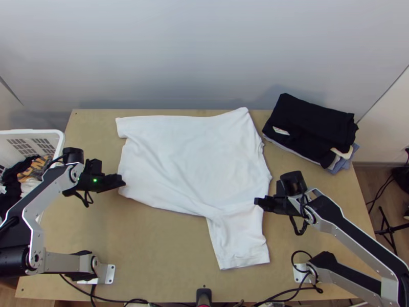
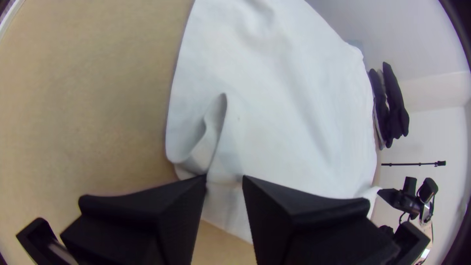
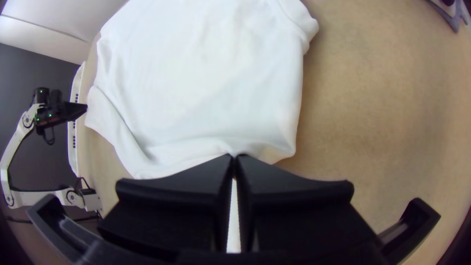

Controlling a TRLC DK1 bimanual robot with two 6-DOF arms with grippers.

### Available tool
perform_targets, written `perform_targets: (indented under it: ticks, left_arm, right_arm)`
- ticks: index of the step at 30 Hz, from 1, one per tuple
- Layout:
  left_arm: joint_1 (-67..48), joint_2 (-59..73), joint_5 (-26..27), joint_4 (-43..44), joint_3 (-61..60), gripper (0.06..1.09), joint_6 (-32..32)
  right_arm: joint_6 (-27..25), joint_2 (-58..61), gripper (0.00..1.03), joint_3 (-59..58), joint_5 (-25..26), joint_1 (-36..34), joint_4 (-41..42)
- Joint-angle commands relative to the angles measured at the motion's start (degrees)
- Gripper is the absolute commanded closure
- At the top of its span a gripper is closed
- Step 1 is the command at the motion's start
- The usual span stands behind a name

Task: Fold the t-shirt

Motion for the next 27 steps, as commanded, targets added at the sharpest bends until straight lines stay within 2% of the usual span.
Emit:
perform_targets:
  ticks: [1, 2, 7, 12, 14, 17, 19, 21, 24, 27]
  left_arm:
    - [-2.6, -1.3, 0.1, 6.8, -2.9, 0.94, -3.9]
    - [-2.9, -2.9, 0.1, 10.0, -4.2, 1.06, -5.9]
    - [-3.5, -5.6, 0.2, 10.9, -3.1, 1.05, -9.5]
    - [0.4, -10.7, 0.5, 8.7, 4.5, 1.05, -15.3]
    - [0.8, -12.8, 0.5, 8.1, 7.2, 1.05, -17.5]
    - [0.4, -16.1, 0.4, 8.7, 9.6, 1.05, -20.5]
    - [-0.7, -18.0, 0.3, 11.2, 10.0, 1.05, -23.1]
    - [-1.7, -18.6, -1.1, 15.1, 10.0, 1.05, -25.5]
    - [-4.2, -17.0, -6.4, 20.7, 11.0, 1.05, -29.4]
    - [-6.4, -12.1, -9.1, 22.1, 15.4, 1.05, -30.4]
  right_arm:
    - [0.1, -0.1, 1.00, -0.1, 0.1, -0.1, 0.1]
    - [0.2, -0.2, 1.00, 0.0, 0.1, -0.1, 0.1]
    - [1.1, -0.4, 1.00, 2.5, -0.3, -3.9, -1.6]
    - [-1.2, 0.5, 1.00, 8.4, -6.6, -11.8, -5.2]
    - [-1.5, 0.9, 1.00, 11.2, -8.1, -12.9, -5.2]
    - [-5.4, 1.6, 1.00, 15.6, -8.0, -13.2, -3.0]
    - [-6.1, 3.4, 1.00, 19.0, -8.0, -13.4, -2.3]
    - [-6.2, 5.9, 1.00, 22.8, -8.1, -14.3, -2.3]
    - [-6.5, 11.0, 1.00, 29.2, -8.0, -15.5, -0.7]
    - [-6.1, 19.0, 1.00, 39.0, -7.9, -16.5, -0.5]
